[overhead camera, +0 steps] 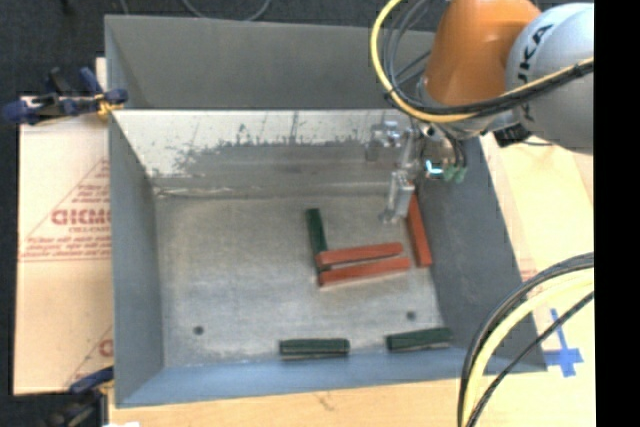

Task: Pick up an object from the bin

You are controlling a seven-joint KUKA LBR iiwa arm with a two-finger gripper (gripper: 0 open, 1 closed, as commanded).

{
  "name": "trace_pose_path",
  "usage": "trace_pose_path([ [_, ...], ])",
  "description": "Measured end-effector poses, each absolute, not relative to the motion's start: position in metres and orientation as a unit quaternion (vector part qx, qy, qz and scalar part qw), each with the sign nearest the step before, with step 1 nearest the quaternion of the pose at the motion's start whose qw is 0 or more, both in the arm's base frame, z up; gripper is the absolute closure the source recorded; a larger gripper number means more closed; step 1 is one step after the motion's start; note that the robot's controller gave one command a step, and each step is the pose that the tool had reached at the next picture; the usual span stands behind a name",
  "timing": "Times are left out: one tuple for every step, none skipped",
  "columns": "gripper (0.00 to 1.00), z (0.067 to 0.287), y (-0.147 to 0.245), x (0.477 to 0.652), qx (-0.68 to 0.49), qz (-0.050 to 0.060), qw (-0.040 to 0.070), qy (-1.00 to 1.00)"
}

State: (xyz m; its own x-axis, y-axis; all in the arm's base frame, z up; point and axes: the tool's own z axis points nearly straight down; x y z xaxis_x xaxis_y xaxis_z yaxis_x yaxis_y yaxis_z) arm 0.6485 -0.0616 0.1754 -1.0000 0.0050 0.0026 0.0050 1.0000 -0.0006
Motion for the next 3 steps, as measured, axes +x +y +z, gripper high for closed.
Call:
trace_pose_path([
  [0.00,0.069,-0.078,0.597,0.080,0.001,0.000,-0.997],
  [1.00,0.073,-0.078,0.600,0.081,0.001,-0.002,-0.997],
  [1.00,0.208,-0.097,0.619,0.064,0.002,-0.007,-0.998],
])
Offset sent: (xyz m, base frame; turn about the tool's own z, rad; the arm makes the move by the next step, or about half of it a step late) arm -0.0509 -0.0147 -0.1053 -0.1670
